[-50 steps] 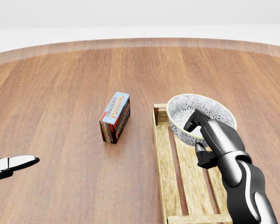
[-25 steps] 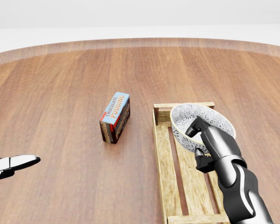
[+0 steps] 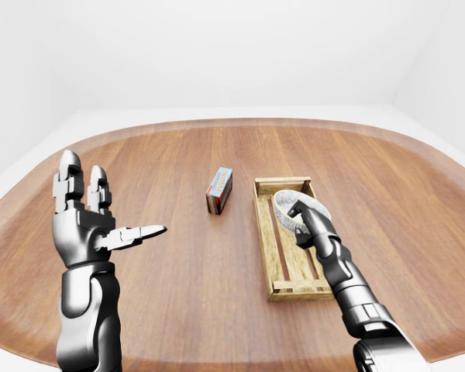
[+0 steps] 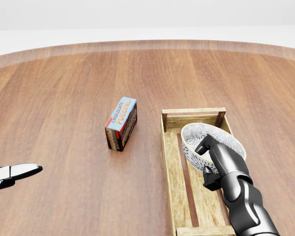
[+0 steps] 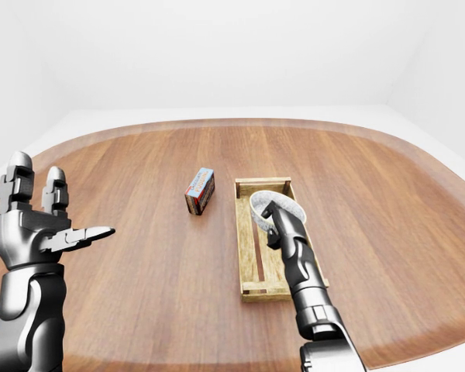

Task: Pick up the bowl on the left and put it in the tray.

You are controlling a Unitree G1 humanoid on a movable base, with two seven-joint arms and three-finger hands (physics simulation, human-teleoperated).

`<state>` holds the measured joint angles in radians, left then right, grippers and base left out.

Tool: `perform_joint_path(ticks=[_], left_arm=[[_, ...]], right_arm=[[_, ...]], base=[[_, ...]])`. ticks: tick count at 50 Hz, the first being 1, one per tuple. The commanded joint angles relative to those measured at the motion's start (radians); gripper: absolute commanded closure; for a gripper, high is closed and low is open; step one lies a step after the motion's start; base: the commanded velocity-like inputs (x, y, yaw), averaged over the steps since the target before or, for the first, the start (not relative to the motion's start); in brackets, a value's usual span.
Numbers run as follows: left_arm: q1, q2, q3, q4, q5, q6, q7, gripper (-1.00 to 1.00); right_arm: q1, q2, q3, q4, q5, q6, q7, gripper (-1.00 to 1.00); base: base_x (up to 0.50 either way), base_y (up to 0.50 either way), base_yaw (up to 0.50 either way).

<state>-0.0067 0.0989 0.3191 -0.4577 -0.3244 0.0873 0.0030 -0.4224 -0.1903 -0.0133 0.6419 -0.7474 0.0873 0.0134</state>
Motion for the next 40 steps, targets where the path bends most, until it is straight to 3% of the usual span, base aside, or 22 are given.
perform_joint_path(ticks=[1, 40], left_arm=[[0.000, 0.000, 0.001, -0.005, -0.002, 0.000, 0.000, -1.00], [-0.003, 0.002, 0.004, 0.001, -0.007, 0.000, -0.001, -1.00]], right_arm=[[-0.024, 0.003, 0.009, 0.086, -0.051, 0.000, -0.052, 1.00], [-0.095, 0.029, 0.041, 0.320, -0.007, 0.000, -0.140, 1.00]], base=[[0.00, 0.00, 0.00], [0.00, 0.00, 0.00]])
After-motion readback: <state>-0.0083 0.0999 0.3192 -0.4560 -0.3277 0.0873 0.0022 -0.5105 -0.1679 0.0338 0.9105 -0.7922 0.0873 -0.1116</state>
